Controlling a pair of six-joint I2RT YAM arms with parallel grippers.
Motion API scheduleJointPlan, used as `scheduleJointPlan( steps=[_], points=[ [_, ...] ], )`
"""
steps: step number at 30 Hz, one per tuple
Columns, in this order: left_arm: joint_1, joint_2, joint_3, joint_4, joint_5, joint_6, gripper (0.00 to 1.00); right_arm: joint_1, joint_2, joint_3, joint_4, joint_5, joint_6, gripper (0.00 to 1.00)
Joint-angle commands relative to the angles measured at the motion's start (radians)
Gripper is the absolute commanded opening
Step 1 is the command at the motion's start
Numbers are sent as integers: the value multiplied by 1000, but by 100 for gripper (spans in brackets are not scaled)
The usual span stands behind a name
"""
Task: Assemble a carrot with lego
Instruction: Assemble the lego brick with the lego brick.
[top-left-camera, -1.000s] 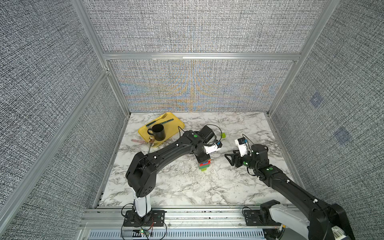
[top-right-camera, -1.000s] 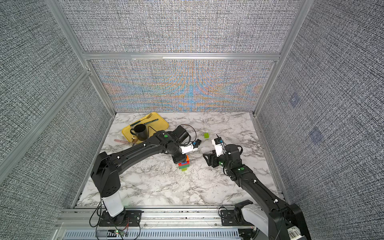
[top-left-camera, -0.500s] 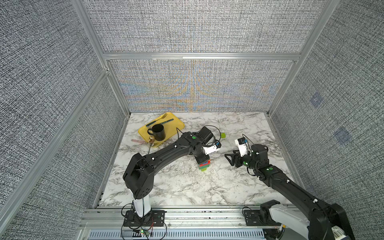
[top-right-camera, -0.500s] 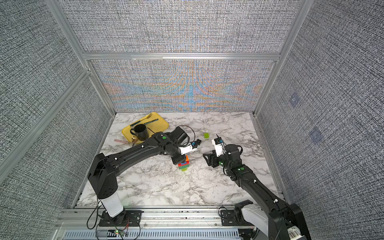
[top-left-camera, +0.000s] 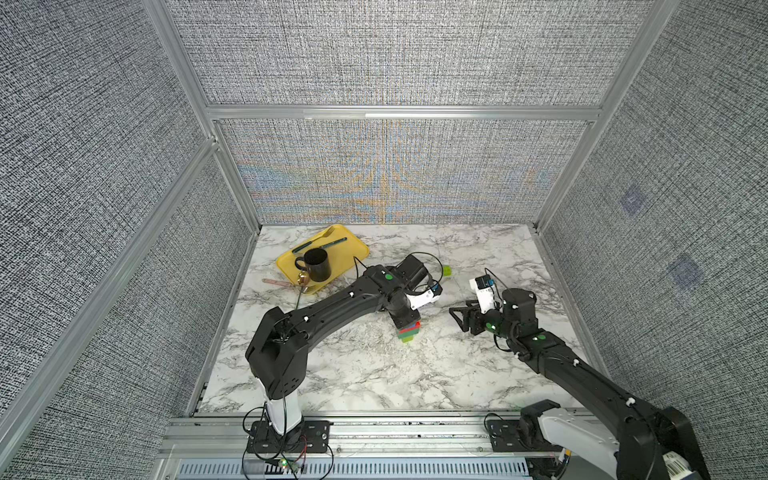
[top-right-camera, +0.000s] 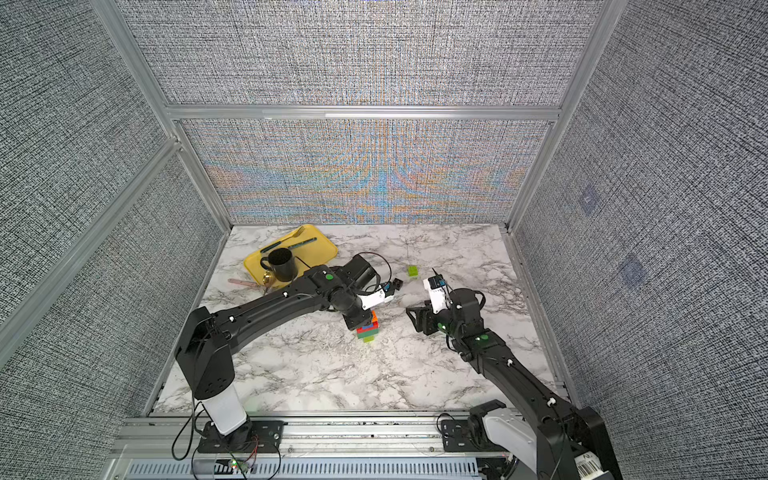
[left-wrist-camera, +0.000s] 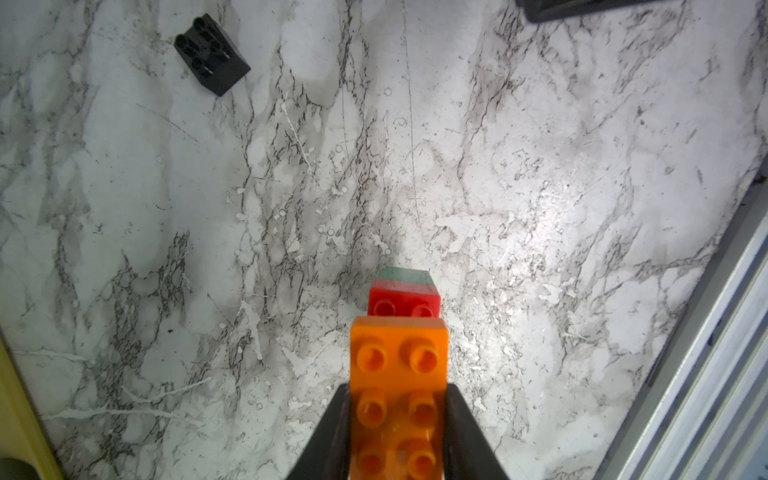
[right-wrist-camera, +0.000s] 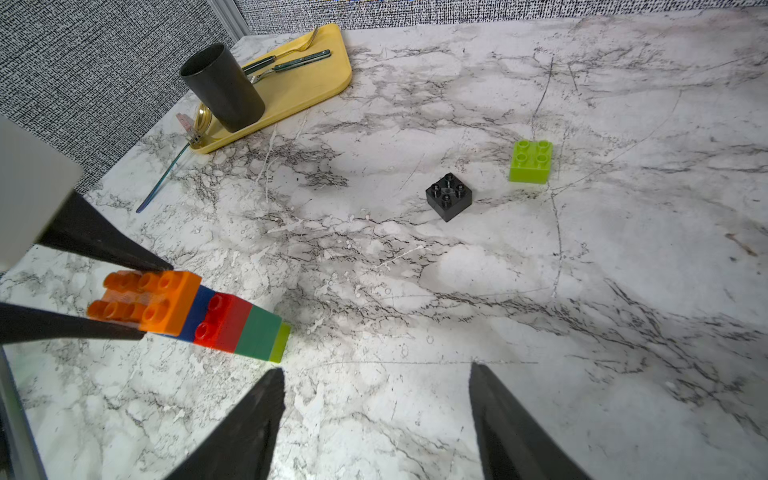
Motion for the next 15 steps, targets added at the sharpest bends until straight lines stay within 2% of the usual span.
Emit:
scheduleJointPlan(
  steps=[1, 6, 15],
  points=[
    [-8, 13, -17, -118, -31, -34, 15, 1, 3, 6, 6, 7, -2, 72],
    [-16, 16, -20, -121, -40, -28, 15, 0, 9, 12, 8, 3, -1, 72],
    [-14, 21, -21, -118, -23, 86, 15, 1, 12, 21, 5, 0, -2, 72]
  ],
)
